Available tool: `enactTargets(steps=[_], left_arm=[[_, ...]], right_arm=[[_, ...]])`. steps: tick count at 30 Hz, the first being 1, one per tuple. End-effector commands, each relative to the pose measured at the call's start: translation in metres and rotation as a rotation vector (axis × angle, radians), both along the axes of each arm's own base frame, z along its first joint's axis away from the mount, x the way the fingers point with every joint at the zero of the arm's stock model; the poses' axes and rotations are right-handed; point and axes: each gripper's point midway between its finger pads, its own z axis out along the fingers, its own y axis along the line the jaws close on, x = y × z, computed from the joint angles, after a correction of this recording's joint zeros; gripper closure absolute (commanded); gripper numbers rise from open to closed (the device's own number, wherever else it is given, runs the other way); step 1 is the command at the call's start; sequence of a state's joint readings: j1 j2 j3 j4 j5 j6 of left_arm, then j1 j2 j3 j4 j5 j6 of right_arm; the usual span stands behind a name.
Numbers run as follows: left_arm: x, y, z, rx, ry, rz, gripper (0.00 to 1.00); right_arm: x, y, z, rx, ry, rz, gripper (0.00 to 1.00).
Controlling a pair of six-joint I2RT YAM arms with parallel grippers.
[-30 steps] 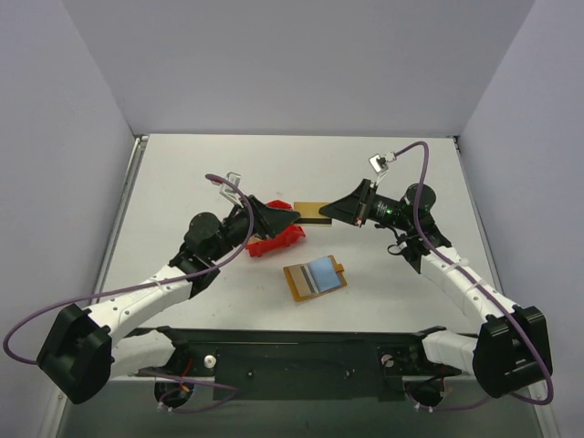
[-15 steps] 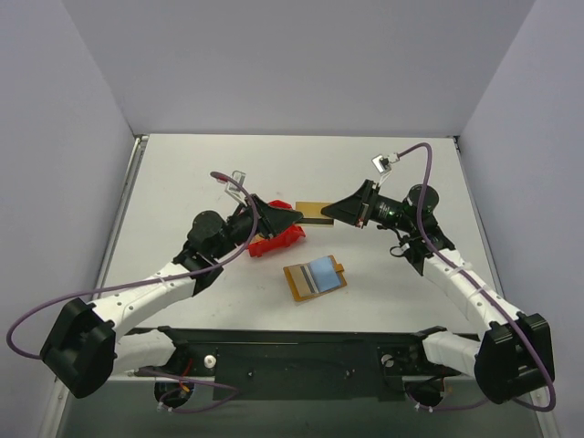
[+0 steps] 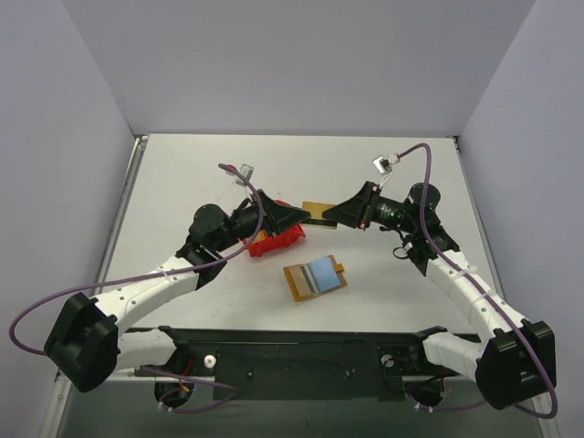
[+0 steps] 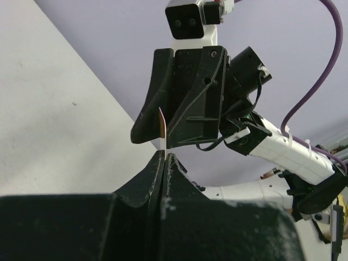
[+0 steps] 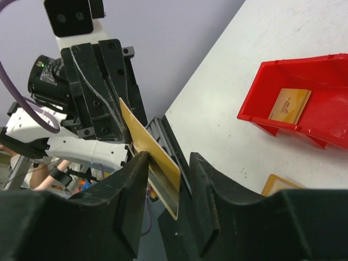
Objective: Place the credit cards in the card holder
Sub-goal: Turn over the card slot in the card holder.
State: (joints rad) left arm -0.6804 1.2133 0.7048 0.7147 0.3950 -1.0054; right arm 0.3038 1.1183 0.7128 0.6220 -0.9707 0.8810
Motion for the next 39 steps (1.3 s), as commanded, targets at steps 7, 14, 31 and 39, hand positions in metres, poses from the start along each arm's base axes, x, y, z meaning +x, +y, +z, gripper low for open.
enactTargets(steps=[7,14,31,39], left_arm=[[-0.045,-0.017,0.017,0.122,-0.152,-0.296,1.0],[-0.058,-0.005,0.001,0.322,-0.191,-0.346,1.0],[-0.083,0.032,-0.011,0.572,-0.21,-0.391,1.0],[-0.1,0.032,0.0,0.521,-0.248,-0.473,1.0]], right_arm=[[-0.035,-0.011,0.038,-0.175,-0.265,0.071,0.53],[-0.058,-0.009,0.06,-0.184,-0.335,0.174,0.52],[-0.093,0.034,0.016,-0.418,-0.384,0.428,0.54],[-0.096,0.032,0.011,-0.427,-0.385,0.44,0.56]])
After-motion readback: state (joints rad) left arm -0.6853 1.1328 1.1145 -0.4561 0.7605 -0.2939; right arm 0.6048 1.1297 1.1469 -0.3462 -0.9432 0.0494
